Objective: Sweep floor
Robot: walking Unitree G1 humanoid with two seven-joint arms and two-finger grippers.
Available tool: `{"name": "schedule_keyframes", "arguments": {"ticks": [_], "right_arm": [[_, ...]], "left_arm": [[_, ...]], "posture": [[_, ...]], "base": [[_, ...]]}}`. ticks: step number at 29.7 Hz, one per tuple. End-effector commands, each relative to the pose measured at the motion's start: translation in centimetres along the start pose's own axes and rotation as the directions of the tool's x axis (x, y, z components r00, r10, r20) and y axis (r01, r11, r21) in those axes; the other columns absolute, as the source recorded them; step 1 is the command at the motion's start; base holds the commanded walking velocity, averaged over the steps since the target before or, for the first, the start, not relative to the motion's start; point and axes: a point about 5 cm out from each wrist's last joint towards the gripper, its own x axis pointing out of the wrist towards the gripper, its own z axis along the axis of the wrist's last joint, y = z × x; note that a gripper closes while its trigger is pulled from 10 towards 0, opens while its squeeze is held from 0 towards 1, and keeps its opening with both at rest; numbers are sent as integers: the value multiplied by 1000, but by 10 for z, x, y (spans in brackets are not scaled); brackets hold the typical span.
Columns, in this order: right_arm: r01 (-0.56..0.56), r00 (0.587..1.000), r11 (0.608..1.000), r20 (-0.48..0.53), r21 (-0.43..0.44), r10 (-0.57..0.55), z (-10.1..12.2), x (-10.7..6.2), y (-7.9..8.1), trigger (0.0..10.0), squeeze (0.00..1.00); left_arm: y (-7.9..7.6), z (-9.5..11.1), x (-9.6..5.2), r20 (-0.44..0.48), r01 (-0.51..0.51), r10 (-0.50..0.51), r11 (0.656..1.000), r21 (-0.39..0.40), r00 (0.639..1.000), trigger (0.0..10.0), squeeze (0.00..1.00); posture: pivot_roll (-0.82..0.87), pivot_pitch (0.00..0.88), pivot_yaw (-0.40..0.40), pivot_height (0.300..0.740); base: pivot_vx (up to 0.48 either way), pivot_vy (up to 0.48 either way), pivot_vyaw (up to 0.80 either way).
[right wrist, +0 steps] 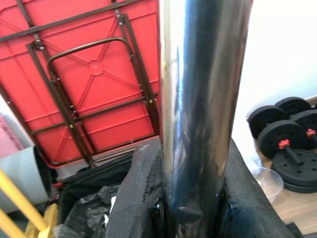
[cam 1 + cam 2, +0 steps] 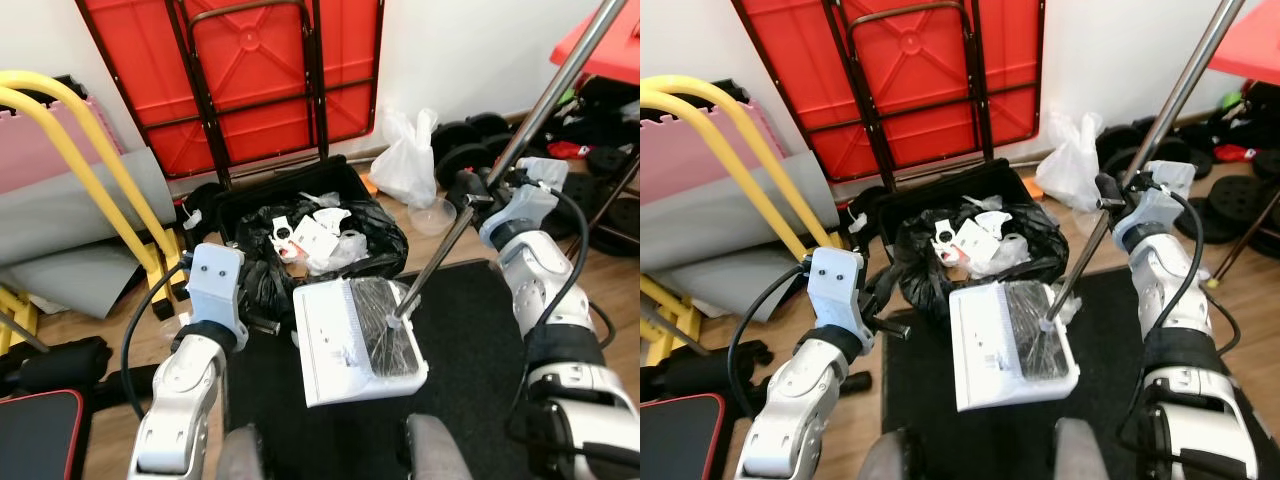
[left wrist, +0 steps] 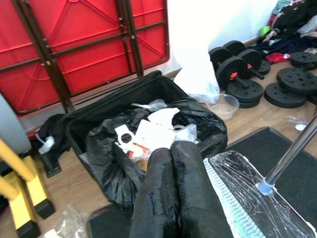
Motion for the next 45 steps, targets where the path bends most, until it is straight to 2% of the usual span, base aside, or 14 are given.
{"name": "schedule_keyframes", "arguments": {"ticks": [1,14,16,19,20,21,22,23,29,45], "right_arm": [[-34,998,999,60,16,33,12,3,9,10000,0],[-67,997,998,50,14,66,8,-6,18,10000,0],[-82,996,997,39,5,82,8,-17,21,10000,0],[-82,996,997,39,5,82,8,-17,21,10000,0],[-82,996,997,32,1,82,8,-24,21,10000,0],[-82,996,997,32,1,82,8,-24,21,10000,0],[-94,995,995,28,-28,94,12,-43,25,10000,0],[-99,995,994,28,-37,100,14,-49,27,10000,0],[-127,992,989,10,-76,128,17,-68,33,10000,0],[-119,993,990,-13,-70,118,20,-72,39,10000,0]], "left_arm": [[4,-5,-1,-13,-62,62,998,3,998,10000,0],[5,-4,-1,-8,-66,66,998,8,998,10000,0],[5,-4,-2,-6,-71,71,997,10,997,10000,0],[5,-4,-2,-6,-71,71,997,10,997,10000,0],[5,-4,-2,-4,-74,74,997,10,997,10000,0],[5,-4,-2,-4,-74,74,997,10,997,10000,0],[6,-4,-2,-1,-80,80,997,10,997,10000,0],[6,-4,-2,0,-80,80,997,11,997,10000,0],[6,-3,-1,8,-83,83,996,16,997,10000,0],[8,0,-1,36,-85,84,996,39,996,10000,0]], "posture": [[-112,0,-1,655],[-112,0,-1,705],[-115,0,-6,720],[-115,0,-6,720],[-116,0,-16,725],[-116,0,-16,725],[-126,0,-18,735],[-126,0,-18,740],[-132,0,-22,740],[-124,0,-19,740]], "base": [[0,0,0],[0,0,0],[0,0,0],[0,0,0],[0,0,0],[0,0,0],[0,0,0],[0,0,0],[0,0,0],[0,0,0]]}}
